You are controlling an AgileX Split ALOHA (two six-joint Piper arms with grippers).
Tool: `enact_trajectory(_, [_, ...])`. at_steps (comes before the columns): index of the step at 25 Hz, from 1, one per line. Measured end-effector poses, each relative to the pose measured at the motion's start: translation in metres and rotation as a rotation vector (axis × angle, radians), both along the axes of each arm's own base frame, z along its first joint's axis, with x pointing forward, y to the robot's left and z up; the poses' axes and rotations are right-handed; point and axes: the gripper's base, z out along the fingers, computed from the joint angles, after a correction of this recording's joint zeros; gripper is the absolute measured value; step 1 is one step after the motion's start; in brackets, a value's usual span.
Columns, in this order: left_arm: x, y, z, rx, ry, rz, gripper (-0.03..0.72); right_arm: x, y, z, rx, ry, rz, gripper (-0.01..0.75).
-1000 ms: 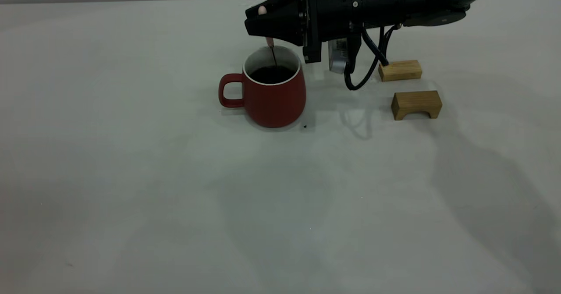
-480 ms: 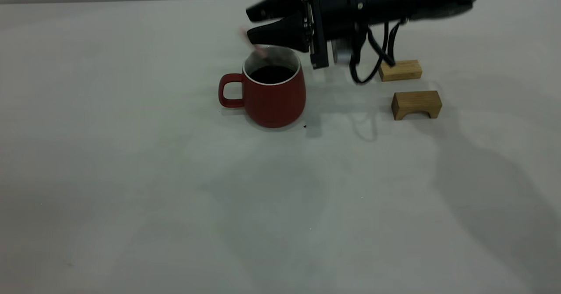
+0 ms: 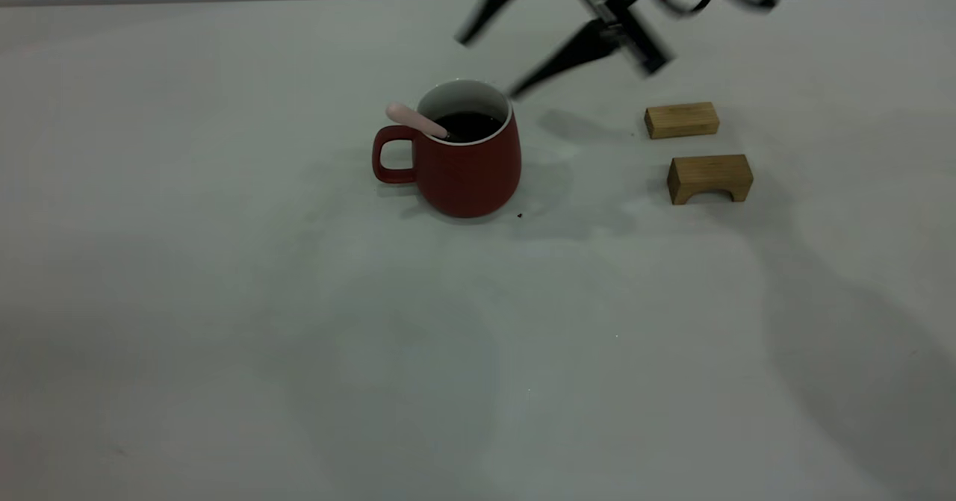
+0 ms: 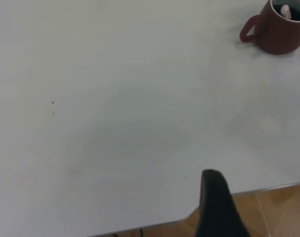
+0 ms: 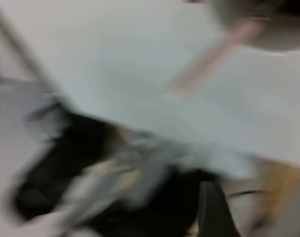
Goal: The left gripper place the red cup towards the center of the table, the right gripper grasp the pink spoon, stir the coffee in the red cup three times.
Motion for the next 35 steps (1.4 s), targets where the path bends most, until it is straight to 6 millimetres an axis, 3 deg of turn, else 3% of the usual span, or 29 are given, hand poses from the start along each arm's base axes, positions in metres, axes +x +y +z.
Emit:
enact_trajectory(5, [0.000,0.000,0.000,0.000,0.000,0.000,0.501,-0.008,-0.032,0.056,-0.342,-0.255,0.231,0.417])
enact_trajectory(12, [0.000,0.000,0.000,0.000,0.000,0.000,0.501,-0.036,-0.067,0.182,-0.604,-0.623,0.314,0.324])
enact_trajectory(17, [0.000,0.000,0.000,0.000,0.000,0.000,0.501,-0.086,-0.089,0.274,-0.670,-0.858,0.258,0.266])
enact_trajectory(22, [0.000,0.000,0.000,0.000,0.000,0.000,0.501,-0.140,-0.107,0.337,-0.695,-1.041,0.181,0.233])
enact_trajectory(25, [0.000,0.000,0.000,0.000,0.000,0.000,0.501,-0.174,-0.118,0.366,-0.703,-1.143,0.141,0.232])
enact_trajectory(29, [0.000,0.000,0.000,-0.001,0.000,0.001,0.501,-0.227,-0.134,0.388,-0.711,-1.246,0.095,0.232])
enact_trajectory(32, [0.000,0.000,0.000,-0.001,0.000,0.001,0.501,-0.263,-0.145,0.381,-0.719,-1.260,0.087,0.236])
enact_trajectory(35, [0.000,0.000,0.000,-0.001,0.000,0.001,0.501,-0.301,-0.156,0.358,-0.722,-1.250,0.093,0.236])
